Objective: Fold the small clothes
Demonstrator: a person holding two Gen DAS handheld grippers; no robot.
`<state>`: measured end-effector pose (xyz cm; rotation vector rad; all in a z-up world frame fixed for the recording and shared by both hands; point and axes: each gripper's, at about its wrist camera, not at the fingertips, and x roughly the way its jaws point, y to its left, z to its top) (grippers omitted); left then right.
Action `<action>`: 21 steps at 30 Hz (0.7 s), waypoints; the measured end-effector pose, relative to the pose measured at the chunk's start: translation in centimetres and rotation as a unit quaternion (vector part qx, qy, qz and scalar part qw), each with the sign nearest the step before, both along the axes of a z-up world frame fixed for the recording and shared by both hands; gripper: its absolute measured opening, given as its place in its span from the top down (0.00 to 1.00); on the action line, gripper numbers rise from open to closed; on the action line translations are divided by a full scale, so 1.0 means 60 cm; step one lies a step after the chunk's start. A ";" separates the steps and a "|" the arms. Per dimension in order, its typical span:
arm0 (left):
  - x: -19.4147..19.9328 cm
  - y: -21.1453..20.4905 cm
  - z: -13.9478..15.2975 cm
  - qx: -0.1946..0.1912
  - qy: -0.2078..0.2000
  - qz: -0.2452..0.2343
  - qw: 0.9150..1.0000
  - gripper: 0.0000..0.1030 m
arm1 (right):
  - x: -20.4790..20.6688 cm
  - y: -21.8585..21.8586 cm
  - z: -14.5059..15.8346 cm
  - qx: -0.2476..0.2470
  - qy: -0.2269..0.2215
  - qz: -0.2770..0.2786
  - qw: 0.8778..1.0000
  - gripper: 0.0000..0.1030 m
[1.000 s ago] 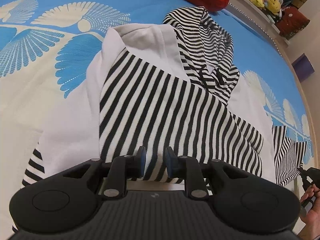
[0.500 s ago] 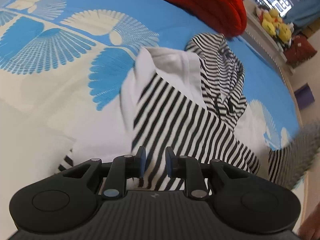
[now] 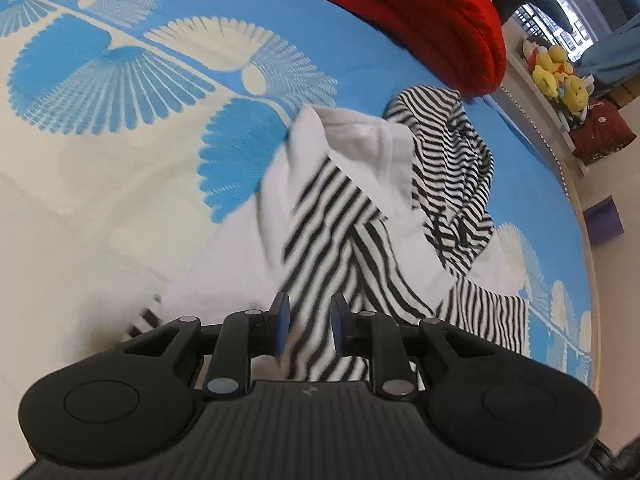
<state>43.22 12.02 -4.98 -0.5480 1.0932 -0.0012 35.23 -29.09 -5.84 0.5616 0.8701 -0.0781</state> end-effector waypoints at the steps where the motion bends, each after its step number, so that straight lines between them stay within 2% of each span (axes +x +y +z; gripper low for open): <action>1: 0.002 -0.009 -0.002 -0.003 -0.001 -0.004 1.000 0.78 | 0.001 -0.011 -0.013 0.004 0.022 -0.012 1.000 0.55; 3: 0.009 -0.031 -0.001 0.000 -0.014 -0.015 1.000 0.78 | 0.009 -0.027 -0.031 0.052 0.037 -0.013 0.998 0.55; 4: 0.011 -0.043 -0.001 0.002 -0.021 -0.020 1.000 0.78 | 0.014 -0.028 -0.033 0.058 0.036 -0.008 0.998 0.56; 7: 0.022 -0.090 -0.004 0.011 -0.040 -0.040 0.998 0.78 | 0.030 -0.035 -0.041 0.030 0.043 -0.017 0.998 0.56; 11: 0.039 -0.163 -0.025 0.016 -0.043 -0.066 0.997 0.77 | 0.041 -0.056 -0.079 0.070 0.094 -0.036 0.992 0.54; 12: 0.042 -0.182 -0.032 0.023 -0.040 -0.073 0.996 0.71 | 0.046 -0.058 -0.091 0.077 0.107 -0.036 0.991 0.54; 15: 0.049 -0.239 -0.054 0.061 -0.035 -0.099 0.993 0.58 | 0.048 -0.058 -0.101 0.085 0.121 -0.030 0.989 0.51; 18: 0.053 -0.276 -0.085 0.123 -0.010 -0.120 0.985 0.59 | 0.048 -0.063 -0.098 0.096 0.121 -0.018 0.988 0.49; 20: 0.051 -0.293 -0.092 0.174 -0.022 -0.130 0.976 0.59 | 0.047 -0.073 -0.102 0.111 0.127 -0.021 0.986 0.49; 21: 0.051 -0.295 -0.091 0.186 -0.027 -0.130 0.973 0.62 | 0.047 -0.078 -0.105 0.118 0.129 -0.022 0.984 0.49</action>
